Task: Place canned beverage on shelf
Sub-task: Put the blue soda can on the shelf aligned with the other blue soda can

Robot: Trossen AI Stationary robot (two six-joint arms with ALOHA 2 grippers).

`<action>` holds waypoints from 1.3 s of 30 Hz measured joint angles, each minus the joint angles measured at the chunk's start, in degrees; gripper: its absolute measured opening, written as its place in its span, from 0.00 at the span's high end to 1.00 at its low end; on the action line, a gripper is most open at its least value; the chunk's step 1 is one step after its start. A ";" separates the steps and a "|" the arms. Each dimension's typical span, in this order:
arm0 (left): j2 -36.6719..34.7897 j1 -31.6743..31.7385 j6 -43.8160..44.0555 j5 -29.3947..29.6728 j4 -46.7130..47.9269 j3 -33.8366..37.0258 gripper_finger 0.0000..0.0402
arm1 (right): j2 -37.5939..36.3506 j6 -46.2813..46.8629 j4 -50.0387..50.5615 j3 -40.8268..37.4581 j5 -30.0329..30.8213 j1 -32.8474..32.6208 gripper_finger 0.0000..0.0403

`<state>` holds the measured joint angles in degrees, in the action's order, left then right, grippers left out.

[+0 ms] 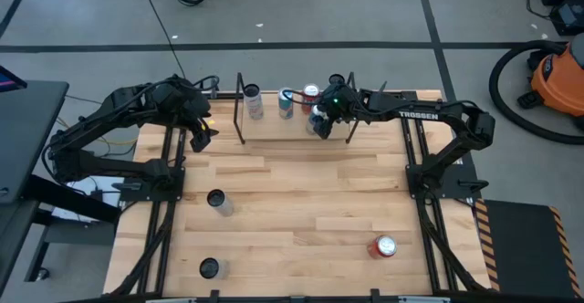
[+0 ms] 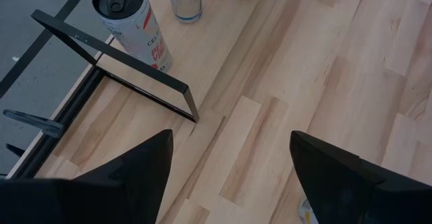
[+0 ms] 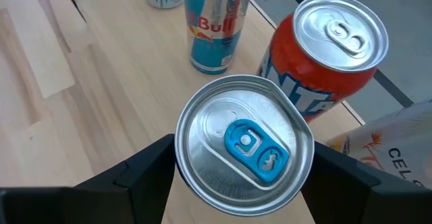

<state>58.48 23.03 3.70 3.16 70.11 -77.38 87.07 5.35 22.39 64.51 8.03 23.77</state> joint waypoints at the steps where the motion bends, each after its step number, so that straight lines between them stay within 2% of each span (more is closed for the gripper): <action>1: 0.00 0.00 -0.02 -0.01 0.00 0.00 0.25 | 0.00 -0.23 -0.02 0.01 -0.07 -0.02 0.28; 14: 0.00 0.00 0.00 0.00 0.00 0.00 0.25 | -0.72 -0.62 -1.19 0.00 -0.35 -0.04 0.17; 25: 0.02 -0.02 0.04 -0.01 0.02 0.00 0.25 | -7.39 -2.13 -1.05 0.02 -0.51 -0.06 0.17; 33: 0.02 -0.02 -0.15 -0.01 0.02 0.00 0.25 | -11.45 -0.90 11.45 0.01 0.91 -1.90 0.19; 39: 0.02 -0.02 -1.35 -0.01 0.02 0.00 0.25 | -10.69 1.13 6.24 -3.66 4.27 -2.45 0.22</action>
<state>58.50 23.00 2.35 3.15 70.13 -77.38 76.38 6.48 28.63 60.86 12.31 21.32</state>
